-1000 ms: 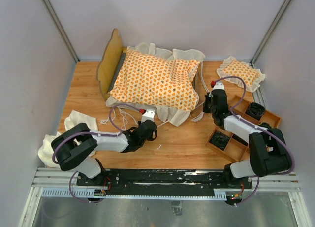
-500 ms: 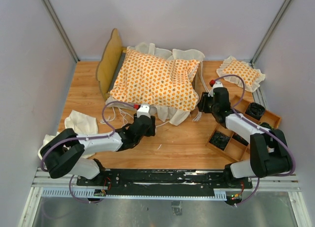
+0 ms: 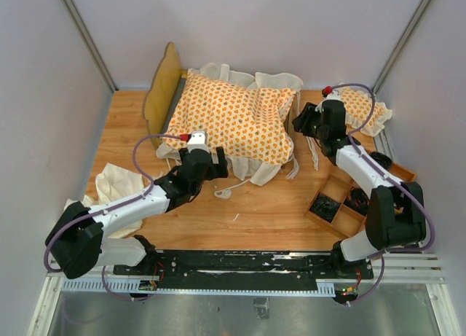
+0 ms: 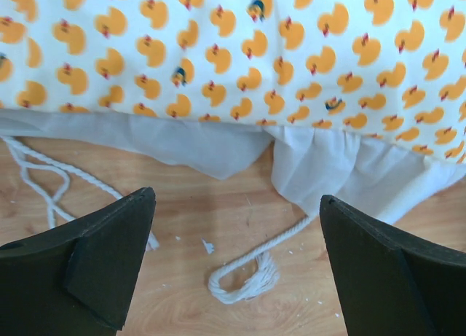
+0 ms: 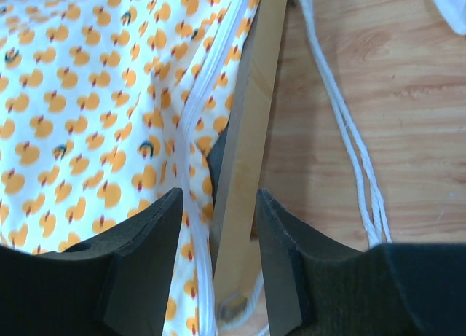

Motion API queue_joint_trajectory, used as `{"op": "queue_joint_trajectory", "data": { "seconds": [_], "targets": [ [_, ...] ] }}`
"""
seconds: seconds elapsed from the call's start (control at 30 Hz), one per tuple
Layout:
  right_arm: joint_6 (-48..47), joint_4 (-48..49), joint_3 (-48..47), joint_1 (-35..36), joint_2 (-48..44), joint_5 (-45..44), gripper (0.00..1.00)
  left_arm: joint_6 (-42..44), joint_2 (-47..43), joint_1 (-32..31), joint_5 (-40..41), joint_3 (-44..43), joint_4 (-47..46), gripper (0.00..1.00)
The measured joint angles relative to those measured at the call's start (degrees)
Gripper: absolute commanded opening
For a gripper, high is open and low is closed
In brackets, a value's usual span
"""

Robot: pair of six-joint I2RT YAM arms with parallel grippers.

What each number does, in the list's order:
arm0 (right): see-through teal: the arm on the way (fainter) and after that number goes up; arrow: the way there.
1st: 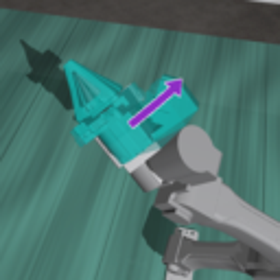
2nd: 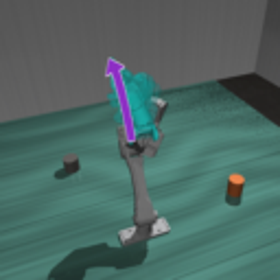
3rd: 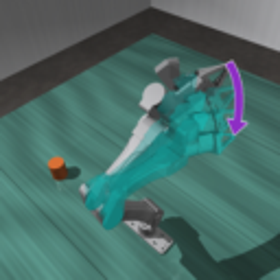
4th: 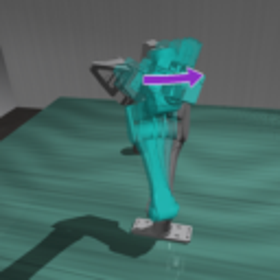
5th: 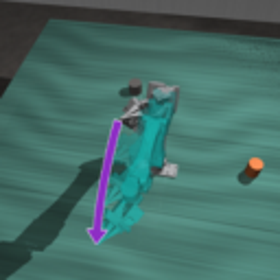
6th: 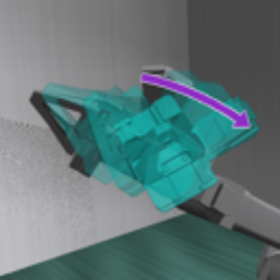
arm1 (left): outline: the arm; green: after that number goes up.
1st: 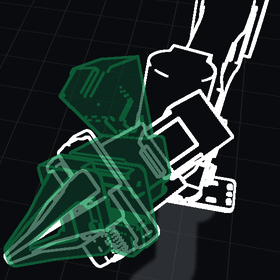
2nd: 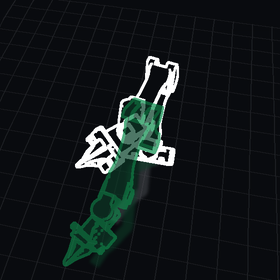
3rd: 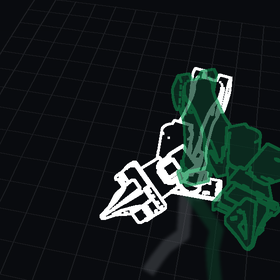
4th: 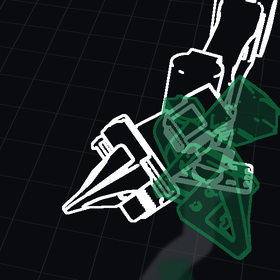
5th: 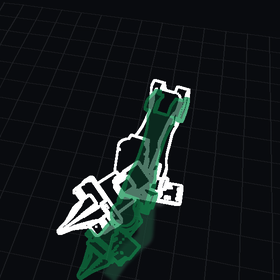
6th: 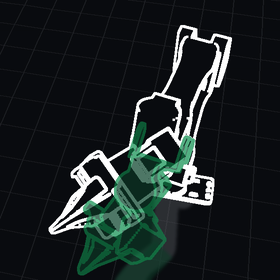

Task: Set up the pet bed
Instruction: Adjust the ropes on the mattress, then adjust the bed frame at the center of the board.

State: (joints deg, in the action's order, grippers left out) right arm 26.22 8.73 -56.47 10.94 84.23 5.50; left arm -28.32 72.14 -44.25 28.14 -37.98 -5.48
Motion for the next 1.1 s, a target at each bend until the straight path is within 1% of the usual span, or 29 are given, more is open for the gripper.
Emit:
{"op": "queue_joint_trajectory", "data": {
  "seconds": [0.1,0.3,0.37,0.43,0.5,0.6,0.67,0.77,0.87,0.93,1.0,1.1],
  "targets": [
    [2.16,-0.39,-3.63,-0.15,3.82,-1.40,0.44,-0.02,-2.60,2.43,-0.44,-0.37,1.53,0.99],
    [4.20,-6.01,-18.18,-0.15,17.57,-1.68,0.40,-0.63,-4.52,5.20,-0.13,-1.11,5.95,0.99],
    [4.46,-8.07,-20.74,-0.15,19.93,-2.45,0.39,-1.01,-5.03,5.81,-0.26,-1.07,6.95,0.99],
    [4.66,-10.64,-22.93,-0.15,21.99,-3.85,0.34,-1.51,-5.79,6.84,-0.81,-0.85,7.52,0.96],
    [5.27,-12.11,-23.96,-0.15,23.56,-5.33,0.27,-1.68,-6.86,8.61,-1.84,-0.55,8.22,0.94],
    [5.57,-12.46,-24.26,-0.07,23.82,-5.33,0.18,-1.03,-7.78,11.82,-2.38,-0.57,8.41,0.93],
    [5.75,-12.55,-24.26,0.00,23.69,-5.29,0.11,-0.44,-7.85,16.20,-3.65,-1.44,9.20,0.92],
    [5.57,-12.85,-23.02,0.24,22.43,-6.32,0.06,-0.22,-6.54,23.04,-5.97,-5.16,10.80,0.88],
    [5.57,-13.46,-19.04,0.31,18.80,-7.65,0.05,-0.48,-4.81,28.50,-7.85,-8.90,9.53,0.84],
    [5.70,-14.49,-16.17,0.31,15.96,-8.76,0.05,-0.70,-3.19,30.84,-8.52,-10.54,8.17,0.82],
    [6.10,-15.26,-12.57,0.28,12.46,-9.90,0.06,-0.90,-0.57,32.17,-8.74,-12.31,7.13,0.77],
    [7.48,-15.43,-6.80,0.31,7.15,-10.54,0.08,-0.57,3.15,33.38,-8.76,-14.53,5.81,0.66]
  ]
}}
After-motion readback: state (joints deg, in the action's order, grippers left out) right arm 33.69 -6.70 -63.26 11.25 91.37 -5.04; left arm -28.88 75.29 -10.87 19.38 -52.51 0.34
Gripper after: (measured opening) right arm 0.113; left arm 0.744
